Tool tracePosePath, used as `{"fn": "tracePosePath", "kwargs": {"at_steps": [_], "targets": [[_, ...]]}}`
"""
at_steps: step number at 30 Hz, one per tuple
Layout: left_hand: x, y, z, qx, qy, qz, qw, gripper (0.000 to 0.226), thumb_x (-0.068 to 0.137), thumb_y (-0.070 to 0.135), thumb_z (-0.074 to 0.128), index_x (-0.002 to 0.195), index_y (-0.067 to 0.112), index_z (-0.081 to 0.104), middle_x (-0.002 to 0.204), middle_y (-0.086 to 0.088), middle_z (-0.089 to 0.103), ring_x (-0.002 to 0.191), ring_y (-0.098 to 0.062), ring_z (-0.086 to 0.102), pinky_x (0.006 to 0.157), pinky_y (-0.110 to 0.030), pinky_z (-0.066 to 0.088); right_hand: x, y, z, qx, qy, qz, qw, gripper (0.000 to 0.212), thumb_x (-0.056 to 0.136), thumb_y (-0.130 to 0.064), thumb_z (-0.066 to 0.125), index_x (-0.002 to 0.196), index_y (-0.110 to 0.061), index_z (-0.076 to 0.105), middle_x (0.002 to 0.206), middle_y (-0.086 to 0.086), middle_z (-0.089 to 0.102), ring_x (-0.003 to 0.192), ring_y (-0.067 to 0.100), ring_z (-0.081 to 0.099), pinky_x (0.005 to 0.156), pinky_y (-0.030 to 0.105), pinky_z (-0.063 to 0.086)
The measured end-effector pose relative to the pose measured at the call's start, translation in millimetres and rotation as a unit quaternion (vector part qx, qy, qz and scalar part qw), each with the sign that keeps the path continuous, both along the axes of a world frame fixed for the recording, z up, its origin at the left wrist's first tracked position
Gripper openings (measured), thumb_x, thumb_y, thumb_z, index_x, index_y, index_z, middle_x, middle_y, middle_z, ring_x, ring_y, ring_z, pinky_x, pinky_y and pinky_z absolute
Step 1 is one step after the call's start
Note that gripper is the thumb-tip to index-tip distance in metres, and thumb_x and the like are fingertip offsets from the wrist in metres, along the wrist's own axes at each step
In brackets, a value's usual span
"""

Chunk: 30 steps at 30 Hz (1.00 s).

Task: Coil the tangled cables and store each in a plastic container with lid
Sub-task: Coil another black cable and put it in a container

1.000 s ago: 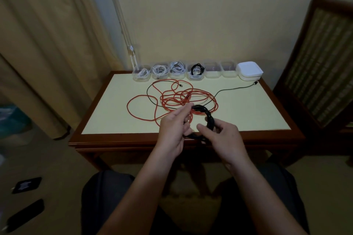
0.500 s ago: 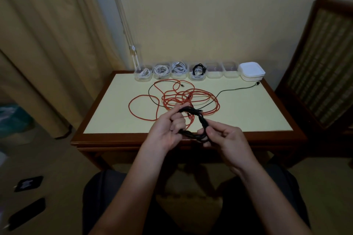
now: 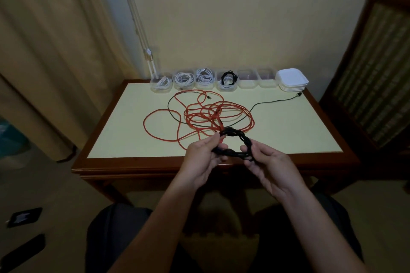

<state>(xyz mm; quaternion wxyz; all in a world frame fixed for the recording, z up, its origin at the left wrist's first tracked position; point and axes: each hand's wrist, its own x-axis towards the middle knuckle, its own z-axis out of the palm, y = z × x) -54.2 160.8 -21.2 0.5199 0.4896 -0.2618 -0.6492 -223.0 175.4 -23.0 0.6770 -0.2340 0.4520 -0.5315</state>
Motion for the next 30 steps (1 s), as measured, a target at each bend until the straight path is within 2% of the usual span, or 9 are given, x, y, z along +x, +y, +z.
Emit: {"fn": "tracePosePath", "kwargs": {"at_steps": [3, 5, 7, 11, 16, 18, 22, 26, 30], "targets": [[1, -18, -13, 0.018, -0.033, -0.043, 0.998, 0.028, 0.102, 0.026, 0.056, 0.118, 0.008, 0.069, 0.089, -0.007, 0.073, 0.079, -0.017, 0.072, 0.068, -0.024, 0.057, -5, -17, -15, 0.027, 0.015, -0.006, 1.0, 0.023, 0.096, -0.002, 0.06, 0.116, 0.0, 0.069, 0.1, 0.016, 0.076, 0.083, 0.018, 0.075, 0.067, 0.024, 0.059], [0, -32, -21, -0.005, -0.14, -0.069, 0.988, 0.029, 0.102, 0.033, 0.054, 0.119, 0.015, 0.069, 0.095, -0.001, 0.077, 0.083, -0.015, 0.073, 0.071, -0.025, 0.057, -9, -31, -25, 0.039, 0.05, -0.023, 0.998, 0.021, 0.096, 0.0, 0.06, 0.115, 0.002, 0.069, 0.1, 0.018, 0.077, 0.087, 0.021, 0.076, 0.068, 0.025, 0.06], [0, -52, -32, -0.047, -0.271, -0.078, 0.958, 0.038, 0.101, 0.043, 0.053, 0.127, 0.018, 0.067, 0.111, 0.003, 0.074, 0.101, -0.014, 0.069, 0.077, -0.023, 0.054, -16, -46, -34, 0.039, 0.087, -0.04, 0.995, 0.018, 0.096, 0.003, 0.059, 0.111, 0.002, 0.069, 0.099, 0.019, 0.076, 0.09, 0.023, 0.076, 0.07, 0.027, 0.062], [7, -103, -68, -0.125, -0.521, -0.078, 0.841, 0.069, 0.097, 0.059, 0.051, 0.151, 0.018, 0.044, 0.15, -0.001, 0.051, 0.14, -0.02, 0.043, 0.112, -0.043, 0.041, -29, -76, -47, 0.02, 0.168, -0.058, 0.984, 0.021, 0.096, 0.008, 0.058, 0.114, 0.005, 0.069, 0.098, 0.019, 0.075, 0.092, 0.024, 0.075, 0.07, 0.026, 0.062], [22, -166, -111, -0.221, -0.734, -0.081, 0.637, 0.088, 0.093, 0.072, 0.035, 0.156, 0.011, 0.029, 0.163, -0.01, 0.028, 0.152, -0.03, 0.021, 0.121, -0.055, 0.022, -43, -116, -57, -0.001, 0.232, -0.07, 0.97, 0.022, 0.096, 0.007, 0.059, 0.114, 0.0, 0.07, 0.094, 0.015, 0.076, 0.084, 0.019, 0.076, 0.073, 0.027, 0.063], [30, -191, -122, -0.202, -0.773, -0.104, 0.592, 0.089, 0.093, 0.075, 0.027, 0.157, 0.012, 0.027, 0.165, -0.009, 0.024, 0.153, -0.03, 0.015, 0.122, -0.057, 0.013, -49, -135, -60, -0.015, 0.25, -0.077, 0.965, 0.023, 0.097, 0.006, 0.059, 0.115, -0.001, 0.07, 0.093, 0.013, 0.076, 0.082, 0.017, 0.075, 0.073, 0.026, 0.063], [48, -228, -152, -0.166, -0.774, -0.139, 0.595, 0.089, 0.093, 0.071, 0.016, 0.158, 0.011, 0.021, 0.165, -0.009, 0.022, 0.154, -0.029, 0.01, 0.124, -0.053, 0.003, -55, -178, -66, -0.035, 0.272, -0.093, 0.957, 0.025, 0.098, 0.006, 0.057, 0.115, -0.007, 0.07, 0.092, 0.01, 0.075, 0.08, 0.015, 0.076, 0.072, 0.024, 0.062], [57, -246, -168, -0.17, -0.752, -0.135, 0.623, 0.091, 0.091, 0.075, 0.007, 0.16, 0.017, 0.017, 0.167, -0.004, 0.017, 0.155, -0.021, 0.005, 0.125, -0.046, 0.0, -57, -231, -75, -0.068, 0.309, -0.112, 0.942, 0.028, 0.1, 0.007, 0.052, 0.118, -0.007, 0.069, 0.092, 0.007, 0.075, 0.079, 0.014, 0.075, 0.075, 0.026, 0.062], [56, -257, -167, -0.168, -0.744, -0.132, 0.634, 0.092, 0.089, 0.078, 0.012, 0.16, 0.02, 0.016, 0.167, -0.001, 0.019, 0.154, -0.018, 0.007, 0.126, -0.043, 0.003, -63, -302, -85, -0.098, 0.391, -0.134, 0.905, 0.029, 0.099, 0.002, 0.057, 0.122, -0.009, 0.071, 0.101, 0.006, 0.075, 0.085, 0.015, 0.075, 0.084, 0.037, 0.062]]}}
